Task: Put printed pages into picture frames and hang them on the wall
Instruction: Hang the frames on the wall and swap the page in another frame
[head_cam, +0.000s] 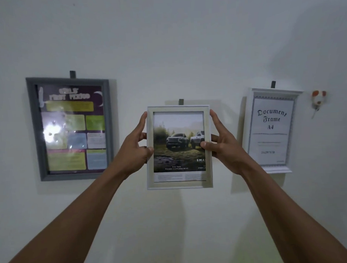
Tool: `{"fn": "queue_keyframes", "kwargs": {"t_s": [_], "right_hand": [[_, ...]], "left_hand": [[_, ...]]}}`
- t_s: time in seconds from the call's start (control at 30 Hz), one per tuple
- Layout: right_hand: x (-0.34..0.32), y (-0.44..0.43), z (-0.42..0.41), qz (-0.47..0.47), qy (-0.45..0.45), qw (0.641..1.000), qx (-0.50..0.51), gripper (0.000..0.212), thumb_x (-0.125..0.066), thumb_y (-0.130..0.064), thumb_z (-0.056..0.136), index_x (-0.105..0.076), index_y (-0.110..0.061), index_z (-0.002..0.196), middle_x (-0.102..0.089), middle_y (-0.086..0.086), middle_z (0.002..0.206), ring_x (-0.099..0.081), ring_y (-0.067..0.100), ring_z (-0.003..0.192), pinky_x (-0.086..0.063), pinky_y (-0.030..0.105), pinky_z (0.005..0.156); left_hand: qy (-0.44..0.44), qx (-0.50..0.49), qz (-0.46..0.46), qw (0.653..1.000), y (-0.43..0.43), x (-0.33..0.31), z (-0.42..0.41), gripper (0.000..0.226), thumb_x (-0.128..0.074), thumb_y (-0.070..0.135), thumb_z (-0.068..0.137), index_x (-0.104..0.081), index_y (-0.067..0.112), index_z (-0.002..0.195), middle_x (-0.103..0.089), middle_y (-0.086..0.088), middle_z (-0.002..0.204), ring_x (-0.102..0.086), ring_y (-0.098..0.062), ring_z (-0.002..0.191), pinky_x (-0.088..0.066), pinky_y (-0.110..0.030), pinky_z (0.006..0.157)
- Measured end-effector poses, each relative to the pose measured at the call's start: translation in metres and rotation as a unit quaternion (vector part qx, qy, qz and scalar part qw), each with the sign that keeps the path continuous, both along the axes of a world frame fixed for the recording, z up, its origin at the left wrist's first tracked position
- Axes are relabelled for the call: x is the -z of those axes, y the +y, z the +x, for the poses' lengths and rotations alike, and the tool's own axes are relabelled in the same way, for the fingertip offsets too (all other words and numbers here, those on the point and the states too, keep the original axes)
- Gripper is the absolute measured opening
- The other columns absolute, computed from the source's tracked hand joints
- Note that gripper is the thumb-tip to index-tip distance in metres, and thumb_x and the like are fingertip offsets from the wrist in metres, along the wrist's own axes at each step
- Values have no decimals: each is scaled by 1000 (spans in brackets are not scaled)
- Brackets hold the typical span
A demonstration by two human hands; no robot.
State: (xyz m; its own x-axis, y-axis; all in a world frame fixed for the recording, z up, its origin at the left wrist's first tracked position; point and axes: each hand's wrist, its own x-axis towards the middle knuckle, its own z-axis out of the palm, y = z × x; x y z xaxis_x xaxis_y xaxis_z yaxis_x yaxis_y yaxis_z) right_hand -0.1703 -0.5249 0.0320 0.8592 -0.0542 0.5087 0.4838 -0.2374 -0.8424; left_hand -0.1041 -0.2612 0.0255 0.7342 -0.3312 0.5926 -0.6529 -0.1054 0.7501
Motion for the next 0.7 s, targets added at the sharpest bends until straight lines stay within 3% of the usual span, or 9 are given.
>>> {"fn": "queue_keyframes", "kwargs": {"t_s": [0.1, 0.17, 0.23, 0.33, 0.4, 0.5, 0.57, 0.63, 0.7], "right_hand": [[-14, -9, 17, -66, -28, 997, 33, 96, -64, 1, 91, -20, -70, 140, -43, 1, 153, -57, 30, 124, -47, 55, 104], [-22, -11, 27, -96, -44, 992, 63, 96, -65, -3, 92, -15, -70, 141, -35, -6, 156, -55, 26, 125, -47, 53, 104], [-26, -13, 40, -117, -53, 988, 89, 97, -65, -6, 92, -11, -71, 141, -38, 16, 155, -58, 39, 117, -48, 54, 103], [-23, -20, 55, -133, -62, 983, 106, 97, -65, -9, 93, -8, -73, 139, -39, 41, 135, -50, 58, 112, -49, 58, 98], [-15, -23, 64, -137, -61, 983, 111, 97, -64, -11, 93, -6, -74, 138, -46, 42, 128, -53, 56, 108, -50, 56, 97], [1, -27, 74, -140, -65, 981, 113, 96, -63, -13, 94, -2, -72, 140, -54, 41, 119, -62, 47, 90, -51, 44, 95], [8, -31, 80, -141, -71, 981, 115, 95, -62, -15, 95, 0, -70, 141, -56, 41, 102, -55, 45, 77, -51, 37, 91], [13, -34, 82, -138, -79, 980, 116, 93, -61, -15, 96, 0, -65, 145, -40, 27, 72, -39, 34, 63, -48, 26, 75], [14, -34, 82, -139, -90, 980, 112, 92, -61, -13, 96, -1, -63, 146, -29, 11, 70, -32, 21, 62, -42, 15, 66]], "left_hand": [[-12, -18, -8, 1000, -15, -9, 12, 99, -53, -10, 88, -12, 59, 145, -58, 5, 113, -58, -19, 72, -49, -25, 55], [-20, -34, -11, 999, -24, -14, 21, 98, -53, -10, 88, -12, 58, 146, -56, 8, 110, -59, -17, 76, -47, -19, 54], [-23, -46, -16, 999, -30, -17, 29, 98, -53, -11, 88, -11, 56, 147, -55, 7, 113, -59, -15, 83, -46, -15, 54], [-32, -66, -6, 997, -37, -16, 41, 100, -53, -10, 89, -9, 62, 144, -50, 2, 129, -59, -19, 99, -50, -17, 58], [-41, -76, 5, 996, -40, -11, 47, 102, -53, -9, 89, -7, 68, 140, -46, 0, 137, -60, -25, 106, -53, -19, 63], [-50, -77, 11, 996, -43, 2, 53, 103, -51, -9, 91, -6, 71, 137, -41, 0, 148, -55, -27, 120, -57, -34, 86], [-51, -74, 11, 996, -45, 7, 57, 103, -49, -10, 91, -6, 72, 136, -34, 2, 154, -51, -31, 128, -54, -42, 94], [-52, -68, 11, 996, -46, 9, 60, 103, -48, -10, 91, -6, 73, 135, -31, 3, 156, -48, -32, 131, -52, -44, 96], [-54, -65, 7, 996, -46, 9, 61, 103, -47, -11, 91, -7, 73, 135, -31, 4, 156, -48, -32, 132, -53, -45, 95]]}}
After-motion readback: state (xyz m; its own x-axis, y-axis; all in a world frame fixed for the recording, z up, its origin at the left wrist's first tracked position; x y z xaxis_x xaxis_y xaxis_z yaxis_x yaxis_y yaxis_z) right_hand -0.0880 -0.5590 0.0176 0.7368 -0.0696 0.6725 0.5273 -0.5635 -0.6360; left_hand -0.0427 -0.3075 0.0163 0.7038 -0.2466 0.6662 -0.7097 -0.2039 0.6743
